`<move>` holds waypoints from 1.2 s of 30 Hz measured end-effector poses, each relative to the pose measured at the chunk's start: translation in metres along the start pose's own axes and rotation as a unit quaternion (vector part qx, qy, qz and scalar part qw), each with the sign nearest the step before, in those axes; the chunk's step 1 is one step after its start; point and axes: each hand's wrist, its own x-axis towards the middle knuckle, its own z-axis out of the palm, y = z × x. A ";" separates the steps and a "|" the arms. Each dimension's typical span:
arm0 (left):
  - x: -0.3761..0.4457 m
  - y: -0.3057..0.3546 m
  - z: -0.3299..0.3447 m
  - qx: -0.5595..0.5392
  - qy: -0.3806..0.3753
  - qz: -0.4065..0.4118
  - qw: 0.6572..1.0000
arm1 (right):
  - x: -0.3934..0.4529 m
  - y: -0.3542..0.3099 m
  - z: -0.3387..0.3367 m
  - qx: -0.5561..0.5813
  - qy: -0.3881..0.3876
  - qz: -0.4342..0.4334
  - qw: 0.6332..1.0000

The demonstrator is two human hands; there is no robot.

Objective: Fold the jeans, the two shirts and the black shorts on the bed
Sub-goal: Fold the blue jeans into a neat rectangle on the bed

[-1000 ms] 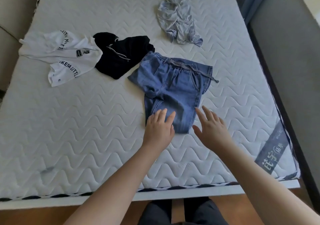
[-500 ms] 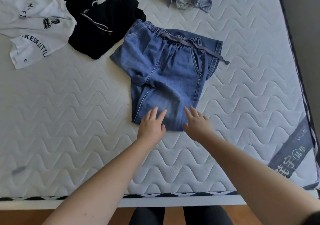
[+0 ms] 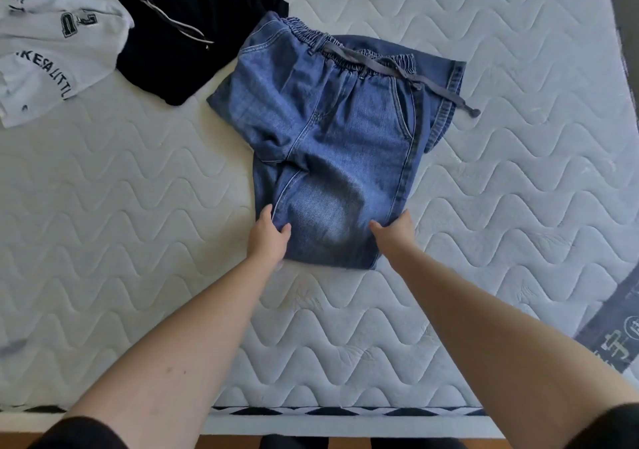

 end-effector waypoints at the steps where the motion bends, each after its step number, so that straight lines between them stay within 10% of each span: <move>1: 0.001 0.000 0.002 -0.008 -0.001 -0.005 1.000 | 0.003 0.000 -0.001 -0.004 -0.003 0.017 1.000; 16: -0.114 0.026 0.054 -0.149 -0.156 0.081 0.973 | -0.047 0.058 -0.049 -0.090 -0.086 -0.106 0.987; 27: -0.227 -0.033 0.096 -0.012 -0.324 0.059 0.944 | -0.122 0.188 -0.112 -0.245 -0.162 -0.031 0.955; 36: -0.181 -0.003 0.057 0.044 -0.106 0.113 0.987 | -0.088 0.143 -0.109 -0.041 -0.041 -0.023 0.998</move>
